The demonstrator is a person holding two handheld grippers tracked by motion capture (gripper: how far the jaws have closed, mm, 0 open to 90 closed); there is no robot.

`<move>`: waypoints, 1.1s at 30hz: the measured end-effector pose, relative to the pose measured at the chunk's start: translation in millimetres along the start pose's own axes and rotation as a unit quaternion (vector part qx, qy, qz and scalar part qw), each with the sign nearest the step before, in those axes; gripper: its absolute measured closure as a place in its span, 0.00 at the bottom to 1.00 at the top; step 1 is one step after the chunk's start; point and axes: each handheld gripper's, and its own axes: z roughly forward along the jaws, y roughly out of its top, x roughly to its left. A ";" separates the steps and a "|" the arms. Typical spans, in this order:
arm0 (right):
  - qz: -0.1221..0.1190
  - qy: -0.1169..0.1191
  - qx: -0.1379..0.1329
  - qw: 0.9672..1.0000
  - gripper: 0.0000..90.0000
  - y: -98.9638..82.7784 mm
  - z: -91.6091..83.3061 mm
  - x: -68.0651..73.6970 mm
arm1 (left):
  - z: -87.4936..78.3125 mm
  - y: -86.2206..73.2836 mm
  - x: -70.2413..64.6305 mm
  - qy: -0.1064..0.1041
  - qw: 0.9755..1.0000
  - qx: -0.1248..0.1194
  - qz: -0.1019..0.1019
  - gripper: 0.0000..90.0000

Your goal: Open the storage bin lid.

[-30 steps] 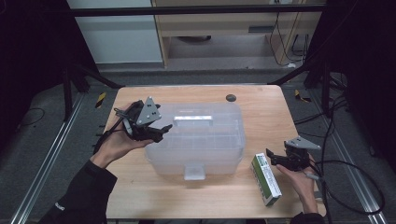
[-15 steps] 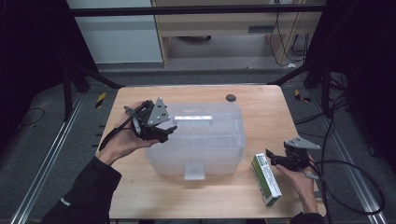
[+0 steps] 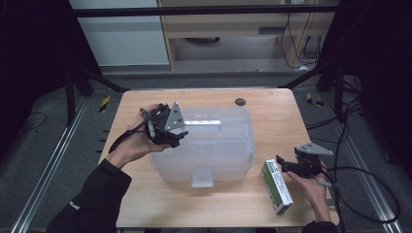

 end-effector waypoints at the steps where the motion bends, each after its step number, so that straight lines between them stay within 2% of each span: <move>1: 0.000 0.000 0.000 1.000 0.23 0.0 0.1 0.0 | 0.6 0.5 0.2 0.001 1.000 0.000 0.001 0.34; 6: 0.001 0.002 0.002 1.000 0.23 -0.2 0.6 0.5 | 2.4 4.6 0.8 0.004 1.000 0.011 0.014 0.38; 9: 0.002 0.003 0.002 1.000 0.24 -0.3 0.6 0.5 | 5.1 6.3 0.9 0.000 1.000 0.009 0.022 0.40; 20: 0.002 0.011 0.003 1.000 0.28 -0.4 0.9 1.2 | 16.3 13.5 -0.5 -0.001 0.998 0.038 0.048 0.47; 25: -0.002 0.014 0.007 1.000 0.30 -1.1 1.5 2.2 | 19.8 18.3 0.6 -0.004 0.998 0.037 0.052 0.54; 29: -0.002 0.017 0.006 1.000 0.32 -1.3 1.0 1.2 | 24.1 23.3 -1.2 -0.009 0.996 0.050 0.068 0.59; 33: 0.000 0.019 0.006 1.000 0.33 -1.0 0.7 0.9 | 28.1 26.2 -3.9 -0.012 0.995 0.057 0.076 0.65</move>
